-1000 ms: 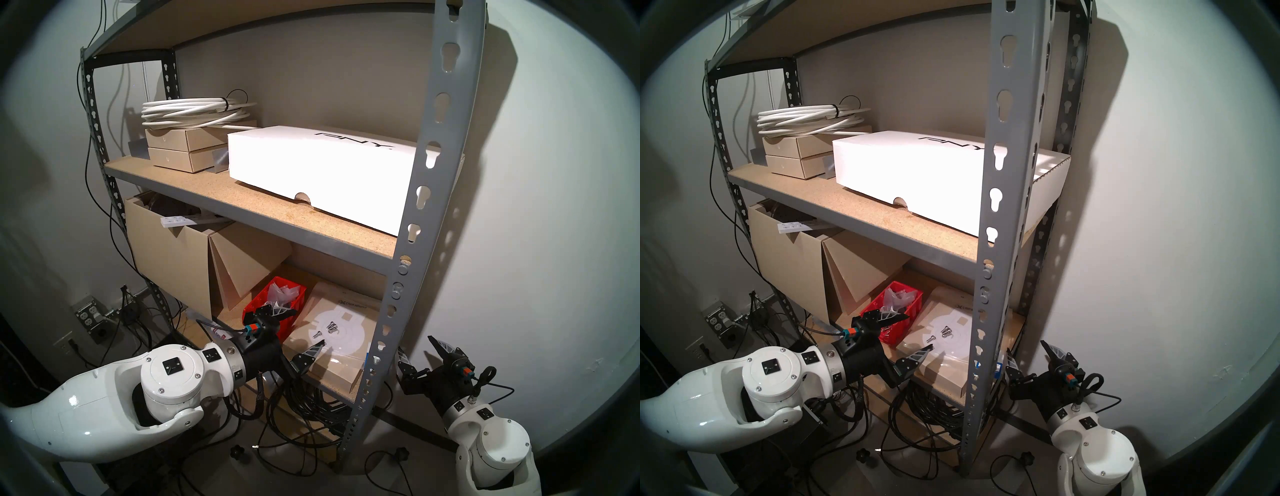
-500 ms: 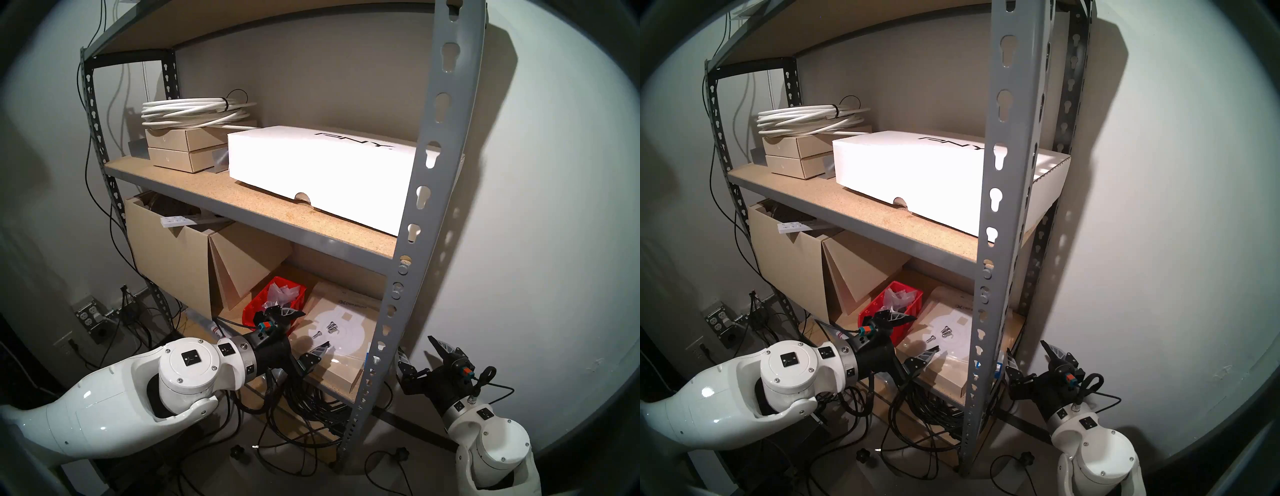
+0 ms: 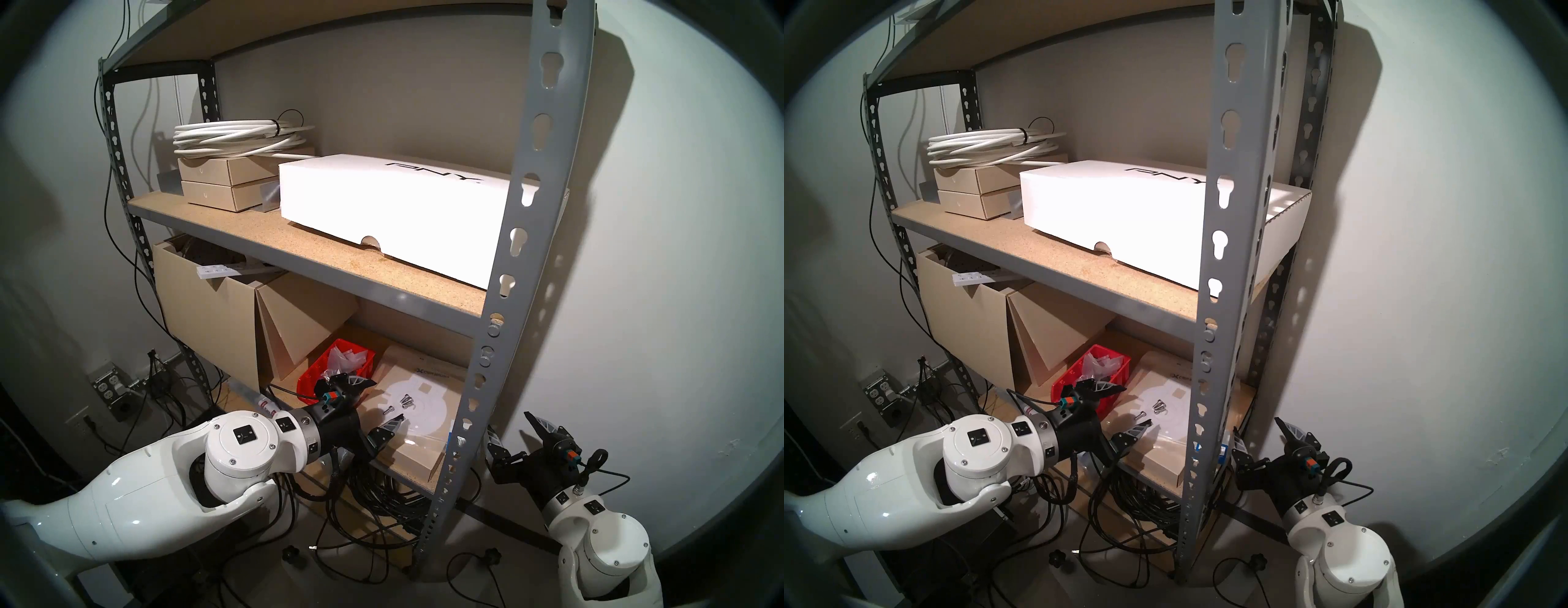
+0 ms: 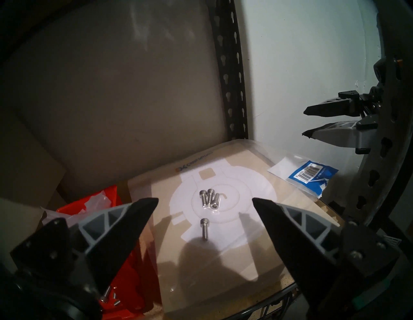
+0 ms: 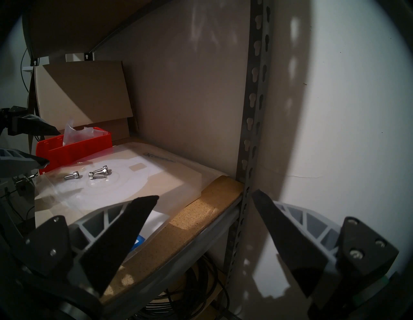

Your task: Organize the rack shelf by putting things into a case

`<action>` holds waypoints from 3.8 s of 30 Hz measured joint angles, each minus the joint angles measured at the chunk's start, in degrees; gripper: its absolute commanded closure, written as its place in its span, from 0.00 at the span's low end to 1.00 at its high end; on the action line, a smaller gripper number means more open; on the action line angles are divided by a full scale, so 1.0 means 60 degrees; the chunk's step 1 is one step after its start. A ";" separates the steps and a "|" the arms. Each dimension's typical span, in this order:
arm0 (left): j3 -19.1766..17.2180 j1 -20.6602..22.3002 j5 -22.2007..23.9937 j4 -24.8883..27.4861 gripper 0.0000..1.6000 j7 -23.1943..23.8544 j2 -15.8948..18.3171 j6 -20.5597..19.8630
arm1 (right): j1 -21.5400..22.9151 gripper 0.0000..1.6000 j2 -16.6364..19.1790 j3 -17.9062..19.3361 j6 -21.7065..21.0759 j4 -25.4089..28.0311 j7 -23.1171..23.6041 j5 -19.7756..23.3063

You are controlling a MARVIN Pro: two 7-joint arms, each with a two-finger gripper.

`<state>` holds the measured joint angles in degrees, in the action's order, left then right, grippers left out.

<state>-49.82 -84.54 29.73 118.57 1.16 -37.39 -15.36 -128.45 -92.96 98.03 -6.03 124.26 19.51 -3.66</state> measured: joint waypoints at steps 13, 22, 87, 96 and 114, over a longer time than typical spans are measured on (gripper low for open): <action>0.0196 0.0163 -0.0208 -0.0258 0.25 0.0043 -0.0218 -0.0338 | 0.0000 0.00 -0.0006 0.0002 -0.0001 0.0000 0.0005 -0.0006; 0.0274 0.0289 -0.0333 -0.0451 0.22 0.0078 -0.0349 -0.0644 | 0.0000 0.00 -0.0010 0.0004 -0.0001 0.0000 0.0009 -0.0011; 0.0610 0.0886 -0.0675 -0.1565 0.58 0.0738 -0.1201 -0.1033 | 0.0000 0.00 -0.0046 0.0018 -0.0002 0.0000 0.0047 -0.0045; 0.0619 0.0914 -0.0666 -0.1603 0.77 0.0679 -0.1261 -0.1106 | 0.0000 0.00 -0.0052 0.0021 -0.0002 0.0000 0.0051 -0.0049; 0.0500 0.0774 -0.0475 -0.1469 1.00 0.0443 -0.1131 -0.1135 | 0.0000 0.00 -0.0065 0.0028 -0.0002 0.0000 0.0061 -0.0054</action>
<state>-46.82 -79.90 26.88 109.75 3.82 -44.17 -22.17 -128.45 -93.36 98.20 -6.04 124.26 19.87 -3.99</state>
